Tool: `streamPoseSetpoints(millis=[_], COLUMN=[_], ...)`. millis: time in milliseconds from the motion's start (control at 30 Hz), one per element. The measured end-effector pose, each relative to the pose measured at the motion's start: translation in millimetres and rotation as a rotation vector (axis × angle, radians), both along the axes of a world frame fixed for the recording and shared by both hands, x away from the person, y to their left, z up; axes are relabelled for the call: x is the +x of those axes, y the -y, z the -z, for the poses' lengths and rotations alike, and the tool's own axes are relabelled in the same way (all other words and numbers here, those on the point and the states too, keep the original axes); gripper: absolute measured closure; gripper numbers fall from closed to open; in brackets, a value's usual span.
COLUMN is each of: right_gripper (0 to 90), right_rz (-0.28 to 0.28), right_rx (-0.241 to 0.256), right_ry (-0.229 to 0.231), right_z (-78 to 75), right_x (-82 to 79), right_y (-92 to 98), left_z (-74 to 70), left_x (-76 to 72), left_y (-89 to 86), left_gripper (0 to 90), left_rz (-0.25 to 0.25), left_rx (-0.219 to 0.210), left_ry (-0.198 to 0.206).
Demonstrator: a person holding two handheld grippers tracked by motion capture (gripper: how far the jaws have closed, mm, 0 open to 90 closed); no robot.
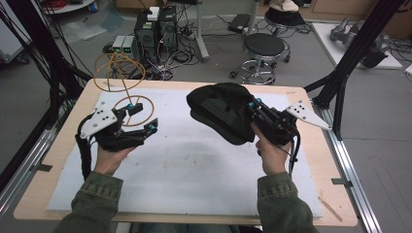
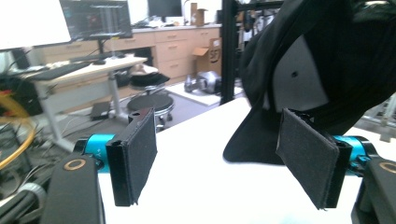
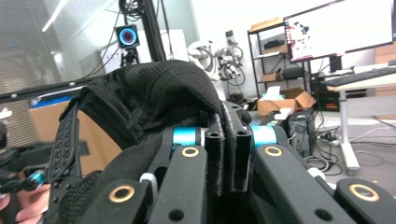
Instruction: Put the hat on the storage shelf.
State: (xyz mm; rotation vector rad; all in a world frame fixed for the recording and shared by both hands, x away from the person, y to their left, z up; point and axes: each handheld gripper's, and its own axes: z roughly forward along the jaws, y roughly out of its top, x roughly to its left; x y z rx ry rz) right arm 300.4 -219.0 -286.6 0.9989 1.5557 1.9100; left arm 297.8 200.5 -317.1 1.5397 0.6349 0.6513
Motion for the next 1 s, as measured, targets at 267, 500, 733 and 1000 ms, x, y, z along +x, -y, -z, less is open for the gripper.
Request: streamPoseSetpoints(millis=[267,500,733,1000], right_gripper=[87.8,87.8,87.8,87.7], right_rz=[0.050,0.089,0.116,0.144], right_rx=[0.006,-0.011,-0.029,-0.039], right_ry=[0.006,0.020,0.033,0.047], right_z=[0.3,-3.2,-7.0,-16.3], right_x=[2.2,4.7,10.0,21.5], right_y=[-1.5,-7.6,-18.4,-33.5], left_z=[19.6,37.0,53.7,74.4], left_x=[-7.9,-15.4,-22.0,-27.5], left_y=[-32.5,-57.5,-77.5,-95.3], left_gripper=[25.4,22.0,20.3,17.6], left_rz=[-0.116,-0.216,-0.288,-0.341], left_rx=[-0.013,-0.019,-0.014,-0.039], left_ry=[-0.011,-0.032,-0.066,-0.097])
